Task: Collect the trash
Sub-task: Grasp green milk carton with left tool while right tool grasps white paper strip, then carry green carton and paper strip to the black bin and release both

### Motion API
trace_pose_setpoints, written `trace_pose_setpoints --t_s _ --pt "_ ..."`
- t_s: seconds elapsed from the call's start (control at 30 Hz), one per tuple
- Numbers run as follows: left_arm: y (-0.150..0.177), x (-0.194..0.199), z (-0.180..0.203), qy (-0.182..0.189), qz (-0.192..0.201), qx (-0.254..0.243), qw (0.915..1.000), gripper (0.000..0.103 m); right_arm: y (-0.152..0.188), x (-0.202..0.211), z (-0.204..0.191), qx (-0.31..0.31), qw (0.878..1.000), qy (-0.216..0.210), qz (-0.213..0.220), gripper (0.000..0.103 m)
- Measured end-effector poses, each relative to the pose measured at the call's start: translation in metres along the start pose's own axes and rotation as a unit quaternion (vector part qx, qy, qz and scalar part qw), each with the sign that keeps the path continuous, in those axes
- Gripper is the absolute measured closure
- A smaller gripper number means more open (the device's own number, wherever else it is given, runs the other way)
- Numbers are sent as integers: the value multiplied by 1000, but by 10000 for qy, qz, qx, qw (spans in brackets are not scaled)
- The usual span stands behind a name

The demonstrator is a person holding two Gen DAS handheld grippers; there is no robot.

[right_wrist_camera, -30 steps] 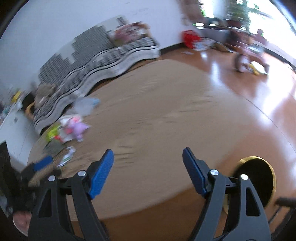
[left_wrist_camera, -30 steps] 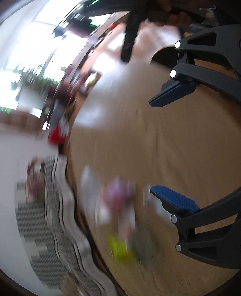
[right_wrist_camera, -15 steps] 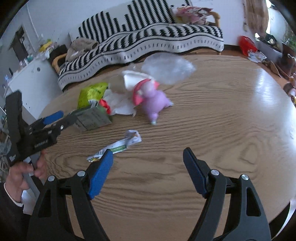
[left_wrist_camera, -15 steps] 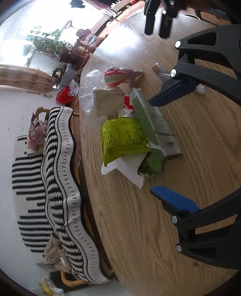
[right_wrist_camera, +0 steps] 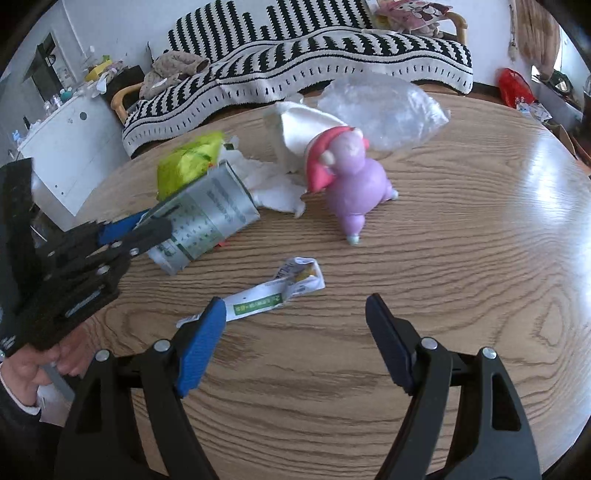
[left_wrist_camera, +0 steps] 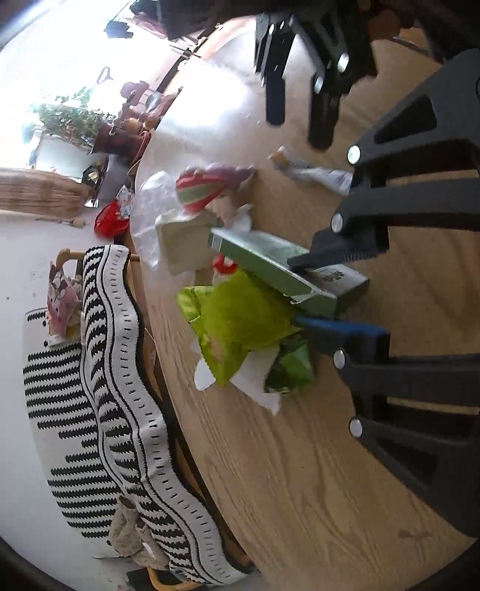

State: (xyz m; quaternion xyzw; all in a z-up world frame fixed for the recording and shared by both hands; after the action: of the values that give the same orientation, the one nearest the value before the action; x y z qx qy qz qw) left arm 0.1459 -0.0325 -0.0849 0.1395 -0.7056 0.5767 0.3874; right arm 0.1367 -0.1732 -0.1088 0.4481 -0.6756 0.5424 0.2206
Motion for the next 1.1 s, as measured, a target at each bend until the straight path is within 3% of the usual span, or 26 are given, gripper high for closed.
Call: trace_pose_setpoints --t_s 0.13,0.23,0.4,0.57,0.6,0.67,0.73,0.8,1.1 --pt "4 25 7 34 1 -73 10000 91 1 -11 -7 -31 9999 -13 -113 28" --pt "4 46 9 -9 77 -60 10000 91 1 -18 -15 9 9999 65 -111 20" --pt "-3 79 -4 58 253 287 9993 92 -4 -26 -25 -75 9999 48 -77 18" --pt "-7 86 -22 -115 335 640 9973 92 -2 -36 -39 295 9971 689 -109 17" --pt "-7 85 -24 -137 322 685 9970 92 -1 -37 -41 366 9960 806 -95 21" --pt "-8 84 -24 -132 304 723 9968 92 2 -36 -45 555 9934 1006 -31 39" --pt "-9 83 -22 -151 307 700 9970 92 2 -31 -43 533 9940 950 -24 79" --pt "-11 81 -17 -126 293 683 9972 92 5 -26 -37 444 9956 827 -61 92" --pt "-20 73 19 -5 241 495 9985 92 11 28 -13 160 9982 524 229 93"
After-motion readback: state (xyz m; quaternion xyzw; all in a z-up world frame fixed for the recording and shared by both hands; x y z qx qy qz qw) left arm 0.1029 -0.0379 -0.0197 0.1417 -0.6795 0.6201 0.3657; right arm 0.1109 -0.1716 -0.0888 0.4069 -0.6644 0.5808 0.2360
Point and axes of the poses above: each gripper's, at about its wrist camera, not at the fingertips, and x roughly against the way its jaws point, z to its right, y to its underside, the point moved 5 cm from there along -x, roughly the way its jaws point, and after that the axes turned 5 degrees about -y, right-handed, at the moved point
